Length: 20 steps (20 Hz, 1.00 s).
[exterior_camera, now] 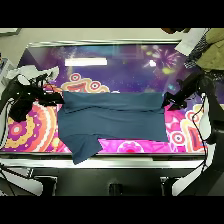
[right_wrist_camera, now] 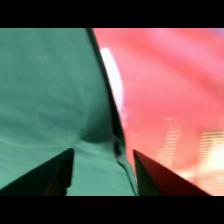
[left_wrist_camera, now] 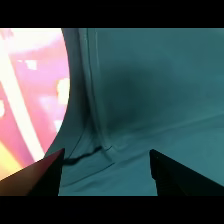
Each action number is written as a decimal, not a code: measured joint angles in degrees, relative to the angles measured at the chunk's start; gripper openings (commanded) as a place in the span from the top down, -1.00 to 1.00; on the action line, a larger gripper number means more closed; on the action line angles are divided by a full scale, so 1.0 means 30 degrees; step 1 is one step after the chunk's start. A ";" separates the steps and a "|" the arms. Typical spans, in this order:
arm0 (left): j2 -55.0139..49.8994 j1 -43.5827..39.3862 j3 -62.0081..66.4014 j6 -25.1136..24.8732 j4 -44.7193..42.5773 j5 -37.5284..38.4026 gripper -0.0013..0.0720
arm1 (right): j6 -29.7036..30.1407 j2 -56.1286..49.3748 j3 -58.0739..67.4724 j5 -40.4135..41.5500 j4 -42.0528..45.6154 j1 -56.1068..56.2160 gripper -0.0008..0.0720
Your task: Fold the clothes and pants, and hang the long-sleeved shirts on hangers.
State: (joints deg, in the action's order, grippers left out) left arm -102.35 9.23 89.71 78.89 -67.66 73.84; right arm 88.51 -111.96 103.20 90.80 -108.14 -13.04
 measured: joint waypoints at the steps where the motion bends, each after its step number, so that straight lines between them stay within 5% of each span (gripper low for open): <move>1: 0.0219 0.0219 0.0000 0.0146 -0.0007 0.0131 -0.67 | 0.0007 0.0284 0.0000 0.0022 0.0233 -0.0095 -0.34; 6: 0.3016 0.2157 -0.1974 0.0393 -0.0007 0.1719 -0.67 | 0.1173 0.3009 -0.1392 -0.0525 -0.0546 -0.1705 -0.34; 14: 1.2743 0.4692 -1.5657 0.1064 0.3898 0.0663 -0.67 | 0.3810 0.9245 -1.1213 -0.3322 -0.3585 -0.3563 -0.34; 20: 1.6393 0.4707 -2.2185 0.1260 0.6433 -0.0219 -0.67 | 0.4153 1.1766 -1.3835 -0.4153 -0.4226 -0.3636 -0.34</move>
State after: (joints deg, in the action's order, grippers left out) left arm -53.17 23.35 23.16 82.67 -48.36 73.19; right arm 100.97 -76.66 61.69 78.35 -120.81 -23.94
